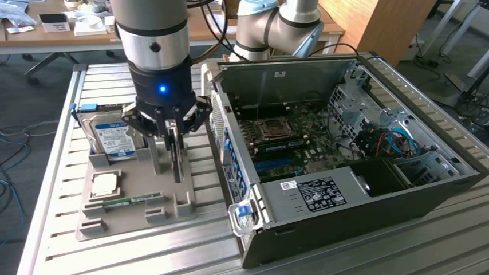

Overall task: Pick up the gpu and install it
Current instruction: 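Pick up the gpu and move the gpu toward the slot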

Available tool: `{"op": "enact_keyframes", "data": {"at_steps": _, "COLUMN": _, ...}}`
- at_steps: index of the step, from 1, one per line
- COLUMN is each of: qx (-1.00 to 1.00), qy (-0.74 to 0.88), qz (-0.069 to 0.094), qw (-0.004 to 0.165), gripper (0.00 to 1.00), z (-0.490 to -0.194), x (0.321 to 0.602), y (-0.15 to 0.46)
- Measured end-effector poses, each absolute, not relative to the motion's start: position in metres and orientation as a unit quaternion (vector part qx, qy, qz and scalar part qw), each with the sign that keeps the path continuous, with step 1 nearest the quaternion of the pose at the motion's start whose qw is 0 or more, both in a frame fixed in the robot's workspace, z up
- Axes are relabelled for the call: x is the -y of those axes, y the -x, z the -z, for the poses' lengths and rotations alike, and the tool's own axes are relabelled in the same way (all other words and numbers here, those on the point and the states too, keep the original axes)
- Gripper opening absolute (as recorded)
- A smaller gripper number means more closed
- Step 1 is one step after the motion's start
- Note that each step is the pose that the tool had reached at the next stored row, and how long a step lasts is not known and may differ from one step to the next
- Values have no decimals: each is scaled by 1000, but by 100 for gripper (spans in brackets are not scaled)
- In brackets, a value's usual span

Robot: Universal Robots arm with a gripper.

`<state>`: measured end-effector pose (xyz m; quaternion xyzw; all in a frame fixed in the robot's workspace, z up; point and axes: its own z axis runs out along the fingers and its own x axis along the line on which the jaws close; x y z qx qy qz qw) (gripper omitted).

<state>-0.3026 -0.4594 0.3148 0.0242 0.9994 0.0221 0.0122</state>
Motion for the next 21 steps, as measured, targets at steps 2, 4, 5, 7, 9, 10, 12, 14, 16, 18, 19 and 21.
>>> {"op": "enact_keyframes", "data": {"at_steps": 2, "qx": -999, "qy": -24, "qz": -22, "qw": 12, "gripper": 27, "z": -319, "x": 459, "y": 303}}
{"op": "enact_keyframes", "data": {"at_steps": 4, "qx": -999, "qy": -24, "qz": -22, "qw": 12, "gripper": 27, "z": -323, "x": 459, "y": 303}}
{"op": "enact_keyframes", "data": {"at_steps": 5, "qx": -999, "qy": -24, "qz": -22, "qw": 12, "gripper": 27, "z": -325, "x": 459, "y": 303}}
{"op": "enact_keyframes", "data": {"at_steps": 7, "qx": -999, "qy": -24, "qz": -22, "qw": 12, "gripper": 27, "z": -328, "x": 459, "y": 303}}
{"op": "enact_keyframes", "data": {"at_steps": 9, "qx": -999, "qy": -24, "qz": -22, "qw": 12, "gripper": 27, "z": -331, "x": 459, "y": 303}}
{"op": "enact_keyframes", "data": {"at_steps": 10, "qx": -999, "qy": -24, "qz": -22, "qw": 12, "gripper": 27, "z": -332, "x": 459, "y": 303}}
{"op": "enact_keyframes", "data": {"at_steps": 12, "qx": -999, "qy": -24, "qz": -22, "qw": 12, "gripper": 27, "z": -336, "x": 459, "y": 303}}
{"op": "enact_keyframes", "data": {"at_steps": 14, "qx": -999, "qy": -24, "qz": -22, "qw": 12, "gripper": 27, "z": -340, "x": 459, "y": 303}}
{"op": "enact_keyframes", "data": {"at_steps": 16, "qx": -999, "qy": -24, "qz": -22, "qw": 12, "gripper": 27, "z": -345, "x": 459, "y": 303}}
{"op": "enact_keyframes", "data": {"at_steps": 18, "qx": -999, "qy": -24, "qz": -22, "qw": 12, "gripper": 27, "z": -350, "x": 459, "y": 303}}
{"op": "enact_keyframes", "data": {"at_steps": 19, "qx": -999, "qy": -24, "qz": -22, "qw": 12, "gripper": 27, "z": -353, "x": 459, "y": 303}}
{"op": "enact_keyframes", "data": {"at_steps": 21, "qx": -999, "qy": -24, "qz": -22, "qw": 12, "gripper": 27, "z": -359, "x": 459, "y": 303}}
